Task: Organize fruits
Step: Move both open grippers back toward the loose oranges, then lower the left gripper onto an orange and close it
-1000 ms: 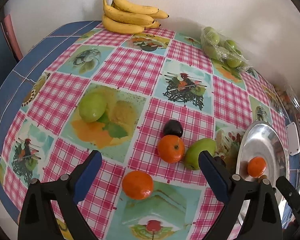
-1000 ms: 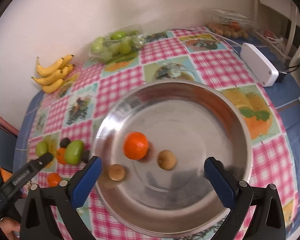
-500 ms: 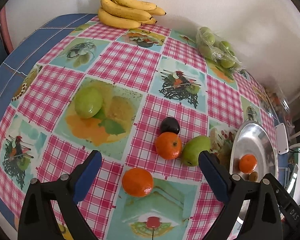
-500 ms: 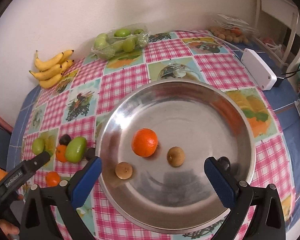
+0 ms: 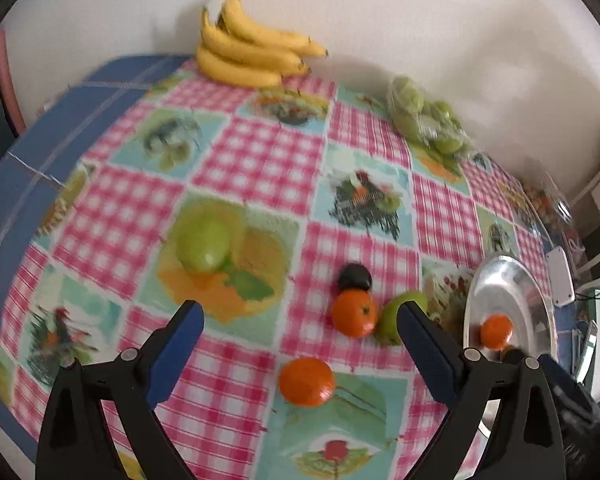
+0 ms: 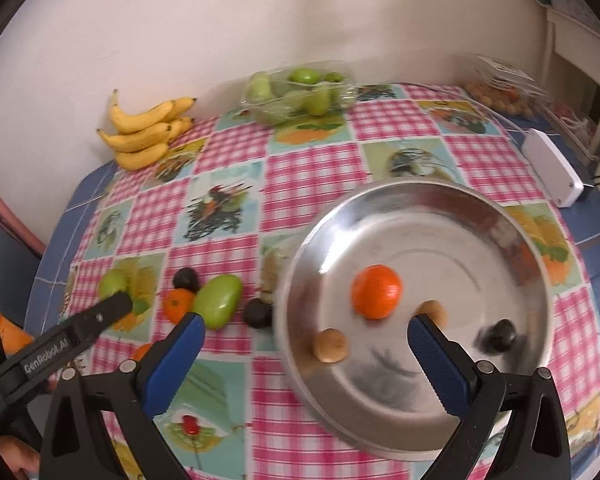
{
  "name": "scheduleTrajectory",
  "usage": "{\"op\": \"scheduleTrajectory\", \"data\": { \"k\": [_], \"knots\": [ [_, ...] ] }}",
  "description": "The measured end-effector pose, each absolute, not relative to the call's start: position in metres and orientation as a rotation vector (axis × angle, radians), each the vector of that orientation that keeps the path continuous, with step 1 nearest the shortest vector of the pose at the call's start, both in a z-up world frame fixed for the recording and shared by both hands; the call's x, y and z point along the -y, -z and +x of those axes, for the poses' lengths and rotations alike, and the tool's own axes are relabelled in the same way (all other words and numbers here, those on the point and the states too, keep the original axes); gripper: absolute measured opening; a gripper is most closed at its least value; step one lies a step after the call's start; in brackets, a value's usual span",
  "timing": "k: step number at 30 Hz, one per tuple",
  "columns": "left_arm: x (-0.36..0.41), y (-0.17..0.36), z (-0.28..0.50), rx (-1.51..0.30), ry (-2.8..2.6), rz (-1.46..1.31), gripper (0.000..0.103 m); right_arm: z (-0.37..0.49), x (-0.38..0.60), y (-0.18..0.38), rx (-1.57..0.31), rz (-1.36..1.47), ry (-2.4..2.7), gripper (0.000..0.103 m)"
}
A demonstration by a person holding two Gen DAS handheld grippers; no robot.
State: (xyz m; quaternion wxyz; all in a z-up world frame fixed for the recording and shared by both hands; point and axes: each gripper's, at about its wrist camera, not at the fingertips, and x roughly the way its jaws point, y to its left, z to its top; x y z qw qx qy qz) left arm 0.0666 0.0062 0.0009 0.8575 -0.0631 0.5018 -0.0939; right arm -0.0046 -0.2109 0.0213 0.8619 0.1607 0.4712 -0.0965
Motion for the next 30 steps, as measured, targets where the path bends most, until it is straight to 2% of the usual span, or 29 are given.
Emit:
{"op": "scheduleTrajectory", "data": {
  "k": [6,14,30],
  "knots": [
    [-0.038,-0.014,0.071,-1.012,0.108,-0.149,0.097,0.003,0.173,-0.015,-1.027,0.300,0.107,0.103],
    [-0.080,0.001,0.077,-1.107,0.027,-0.231,0.097,0.015,0.135,-0.005,-1.080,0.301,0.008,0.103],
    [-0.050,0.036,0.075,-1.292,0.153,-0.226,0.097,0.019,0.128,0.032,-1.266,0.319,0.025,0.103]
  ]
}}
